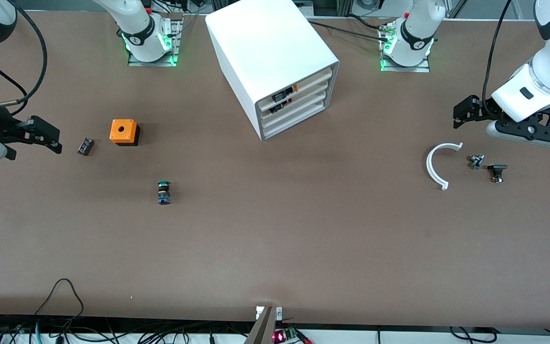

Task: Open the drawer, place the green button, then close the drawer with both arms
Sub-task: 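Grasp the green button with the right gripper while the left gripper approaches the cabinet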

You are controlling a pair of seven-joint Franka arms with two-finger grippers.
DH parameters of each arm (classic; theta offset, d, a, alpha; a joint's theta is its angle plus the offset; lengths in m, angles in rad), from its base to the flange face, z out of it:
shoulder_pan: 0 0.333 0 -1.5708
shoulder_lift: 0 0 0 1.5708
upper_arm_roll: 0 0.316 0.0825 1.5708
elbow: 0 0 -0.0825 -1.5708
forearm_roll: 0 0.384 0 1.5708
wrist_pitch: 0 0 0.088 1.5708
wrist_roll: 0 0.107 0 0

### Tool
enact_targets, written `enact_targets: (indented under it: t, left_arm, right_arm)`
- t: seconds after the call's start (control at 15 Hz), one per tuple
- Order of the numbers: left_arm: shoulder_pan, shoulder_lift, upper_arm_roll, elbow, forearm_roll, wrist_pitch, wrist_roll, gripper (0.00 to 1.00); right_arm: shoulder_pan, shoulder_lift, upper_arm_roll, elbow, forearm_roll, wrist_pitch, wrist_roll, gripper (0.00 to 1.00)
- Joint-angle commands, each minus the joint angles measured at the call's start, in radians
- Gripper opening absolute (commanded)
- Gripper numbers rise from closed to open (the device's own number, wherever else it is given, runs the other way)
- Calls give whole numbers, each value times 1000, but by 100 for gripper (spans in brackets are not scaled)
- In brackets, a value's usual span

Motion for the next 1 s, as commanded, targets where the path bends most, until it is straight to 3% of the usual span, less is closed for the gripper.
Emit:
enact_targets:
  t: [0.0,0.47,0.6,0.73,0.93]
  left_arm:
    - [3,-17,-11,-6,-14,-15,-9,100]
    - [3,-20,-14,-4,-27,-22,-12,100]
    - [1,-14,-13,17,-46,-79,1,100]
    - [1,-6,-14,28,-137,-162,4,100]
    - [-7,9,-52,28,-187,-255,8,100]
  right_arm:
    - [2,15,0,28,-8,-19,12,100]
    - [-10,48,0,21,35,2,23,100]
    - [-11,67,0,-1,92,4,22,100]
    - [-10,92,0,-31,175,5,14,100]
    - [10,137,3,-77,190,71,14,100]
